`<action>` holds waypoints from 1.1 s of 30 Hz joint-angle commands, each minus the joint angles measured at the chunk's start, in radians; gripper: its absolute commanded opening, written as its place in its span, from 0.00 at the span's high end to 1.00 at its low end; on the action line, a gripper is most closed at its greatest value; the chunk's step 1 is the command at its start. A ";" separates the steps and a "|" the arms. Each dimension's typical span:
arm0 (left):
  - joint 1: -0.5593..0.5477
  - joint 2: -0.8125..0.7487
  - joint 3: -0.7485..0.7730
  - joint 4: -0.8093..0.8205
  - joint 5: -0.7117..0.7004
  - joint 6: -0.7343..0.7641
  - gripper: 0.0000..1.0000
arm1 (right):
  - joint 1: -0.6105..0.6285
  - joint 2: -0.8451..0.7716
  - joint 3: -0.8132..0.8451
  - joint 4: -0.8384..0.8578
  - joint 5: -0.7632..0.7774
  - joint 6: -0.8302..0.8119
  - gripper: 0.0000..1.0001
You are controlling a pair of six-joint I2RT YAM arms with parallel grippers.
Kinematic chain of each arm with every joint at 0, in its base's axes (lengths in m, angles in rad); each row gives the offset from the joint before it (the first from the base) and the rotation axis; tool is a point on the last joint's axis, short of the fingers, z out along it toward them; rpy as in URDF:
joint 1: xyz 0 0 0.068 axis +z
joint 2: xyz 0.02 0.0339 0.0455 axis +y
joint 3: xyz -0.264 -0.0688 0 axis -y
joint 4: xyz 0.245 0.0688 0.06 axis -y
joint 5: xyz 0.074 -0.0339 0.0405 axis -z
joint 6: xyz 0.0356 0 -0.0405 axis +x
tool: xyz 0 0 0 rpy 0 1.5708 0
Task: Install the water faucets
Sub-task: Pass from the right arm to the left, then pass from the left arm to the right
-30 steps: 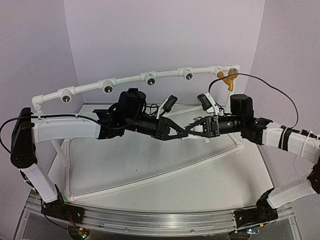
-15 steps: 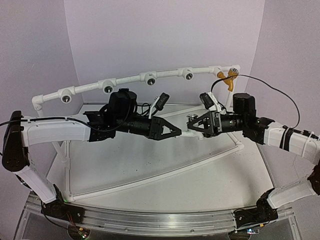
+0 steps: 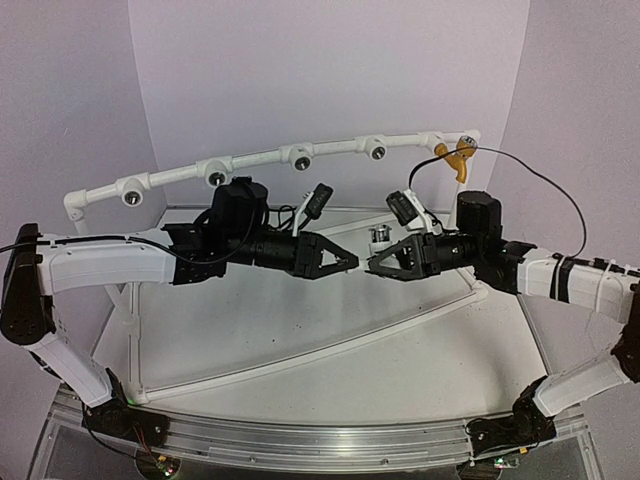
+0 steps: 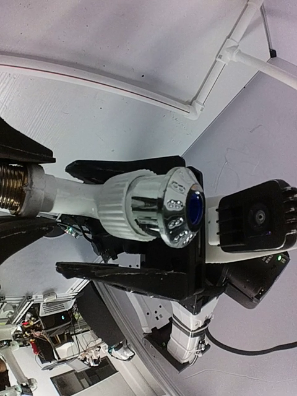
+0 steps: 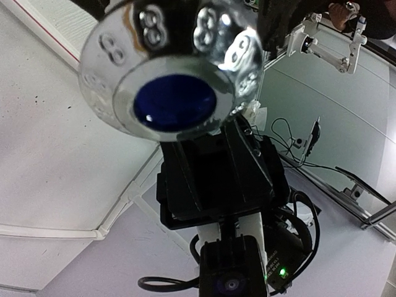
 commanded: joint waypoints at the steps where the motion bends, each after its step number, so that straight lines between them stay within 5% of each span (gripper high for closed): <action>1: 0.005 -0.031 0.001 0.063 -0.008 0.010 1.00 | 0.013 0.012 0.045 0.083 -0.019 0.004 0.46; 6: 0.006 -0.028 -0.001 0.067 0.004 0.010 1.00 | 0.017 0.017 0.041 0.105 0.019 0.017 0.59; 9: 0.007 -0.025 -0.003 0.067 0.004 0.007 1.00 | 0.018 0.018 0.044 0.124 0.058 0.036 0.99; 11: 0.006 -0.026 -0.004 0.067 0.003 0.004 0.97 | 0.019 0.002 0.026 0.128 0.133 0.049 1.00; 12: 0.007 -0.029 -0.005 0.068 -0.002 0.004 0.89 | 0.019 -0.015 0.009 0.125 0.194 0.056 1.00; 14: 0.006 -0.050 -0.031 0.067 -0.059 0.002 0.42 | 0.018 -0.071 -0.028 0.095 0.350 0.046 1.00; 15: 0.007 -0.071 -0.052 0.067 -0.106 0.002 0.30 | 0.017 -0.094 -0.022 0.026 0.427 0.005 1.00; 19: 0.008 -0.185 -0.156 0.068 -0.290 -0.007 0.01 | 0.015 -0.213 0.001 -0.269 0.891 -0.075 1.00; 23: 0.010 -0.246 -0.272 0.086 -0.388 0.031 0.00 | 0.013 -0.332 -0.091 -0.235 0.923 -0.407 1.00; 25: 0.010 -0.244 -0.299 0.087 -0.377 0.063 0.00 | 0.014 -0.268 0.047 -0.485 1.030 -0.527 1.00; 28: 0.011 -0.177 -0.276 0.045 -0.363 0.102 0.01 | 0.037 -0.313 0.066 -0.508 1.146 -0.649 1.00; 33: -0.010 0.061 -0.147 -0.069 -0.288 0.223 0.23 | 0.045 -0.252 0.222 -0.606 1.273 -0.777 1.00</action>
